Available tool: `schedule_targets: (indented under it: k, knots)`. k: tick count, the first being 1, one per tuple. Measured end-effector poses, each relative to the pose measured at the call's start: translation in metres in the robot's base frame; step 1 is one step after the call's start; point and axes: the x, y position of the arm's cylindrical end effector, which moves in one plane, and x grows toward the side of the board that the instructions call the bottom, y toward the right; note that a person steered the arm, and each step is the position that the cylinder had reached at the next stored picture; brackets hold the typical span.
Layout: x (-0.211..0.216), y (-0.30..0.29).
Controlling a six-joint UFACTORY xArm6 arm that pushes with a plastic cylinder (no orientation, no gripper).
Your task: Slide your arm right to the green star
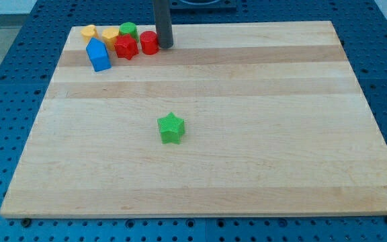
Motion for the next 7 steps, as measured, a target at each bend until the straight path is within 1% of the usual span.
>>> schedule_targets:
  k: [1,2,3,4,5,7]
  knots:
    - [0.0,-0.008]
    - [0.002,-0.004]
    - [0.014,0.02]
    - [0.04,0.058]
    - [0.086,0.079]
    - [0.189,0.086]
